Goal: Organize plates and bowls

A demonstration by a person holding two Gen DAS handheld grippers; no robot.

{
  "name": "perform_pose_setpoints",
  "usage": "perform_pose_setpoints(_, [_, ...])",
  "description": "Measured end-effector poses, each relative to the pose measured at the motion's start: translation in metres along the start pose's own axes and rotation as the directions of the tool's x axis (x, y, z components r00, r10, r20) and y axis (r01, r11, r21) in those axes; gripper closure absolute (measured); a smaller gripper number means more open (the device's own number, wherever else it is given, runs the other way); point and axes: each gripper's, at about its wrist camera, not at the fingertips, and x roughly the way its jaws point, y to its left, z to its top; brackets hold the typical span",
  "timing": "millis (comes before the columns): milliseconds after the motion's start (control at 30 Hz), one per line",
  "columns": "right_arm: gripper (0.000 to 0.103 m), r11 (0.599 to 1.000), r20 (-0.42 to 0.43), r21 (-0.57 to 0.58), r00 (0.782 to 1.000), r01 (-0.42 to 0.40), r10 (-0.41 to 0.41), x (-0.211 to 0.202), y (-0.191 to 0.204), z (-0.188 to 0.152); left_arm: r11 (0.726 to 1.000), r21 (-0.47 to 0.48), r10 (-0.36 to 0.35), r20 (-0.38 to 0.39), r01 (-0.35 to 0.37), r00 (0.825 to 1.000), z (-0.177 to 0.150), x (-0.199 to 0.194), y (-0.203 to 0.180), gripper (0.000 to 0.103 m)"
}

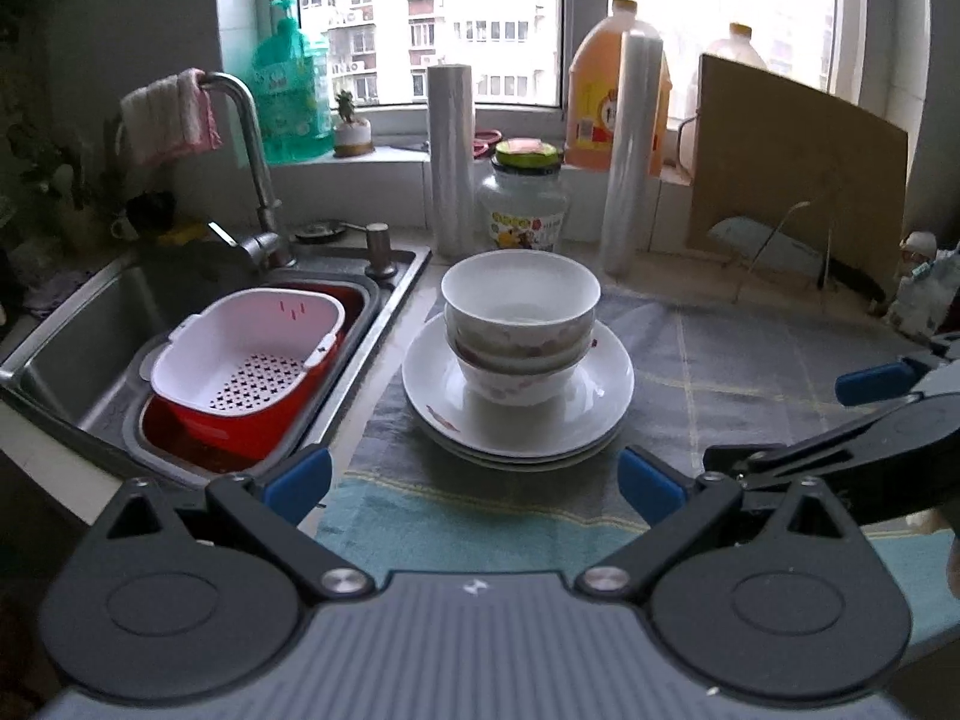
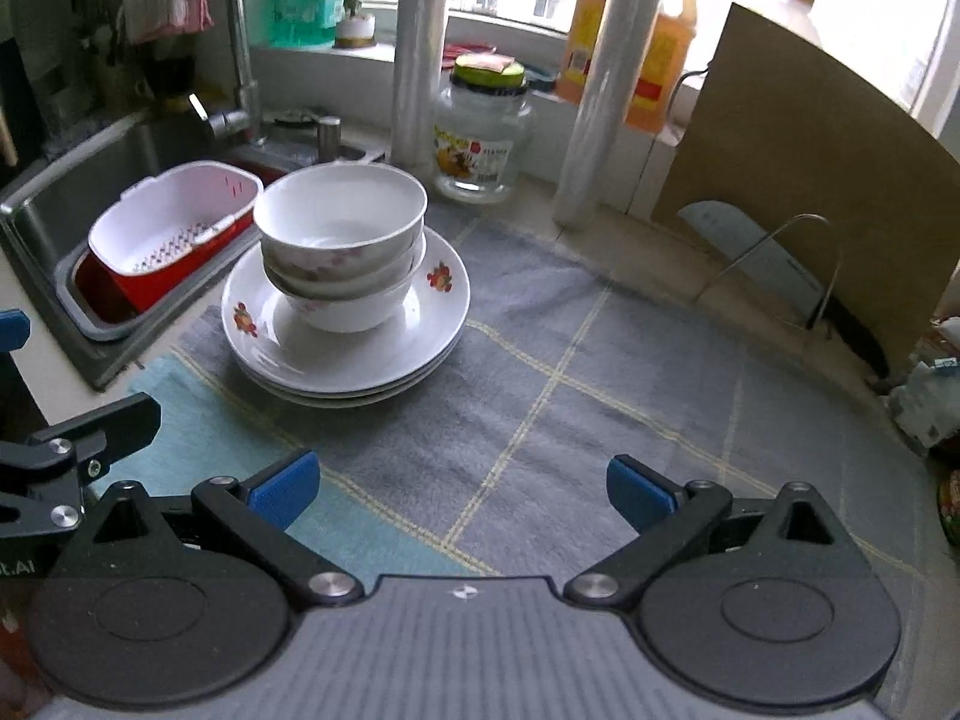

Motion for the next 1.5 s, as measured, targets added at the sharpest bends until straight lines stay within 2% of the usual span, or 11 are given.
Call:
perform_pose_setpoints(233, [0.0,0.999,0.033,0.039,0.999,-0.005,0.004,-0.018,-0.005,-0.004,0.999,-0.027,0.03,-0.006,-0.03,1.0,0.001,-0.01,-0.002,0.002])
perform_pose_setpoints(700, [0.0,0.996,0.044,0.084,0.999,-0.005,0.002,-0.024,-0.011,-0.007,0.997,-0.079,0.013,-0.002,-0.013,1.0,0.004,-0.015,-0.003,0.002])
perform_pose_setpoints(1500, [0.0,0.995,0.056,0.1,0.998,-0.01,0.005,-0.029,-0.012,-0.003,0.997,-0.075,0.018,0.01,-0.017,1.0,0.009,-0.019,-0.002,0.002])
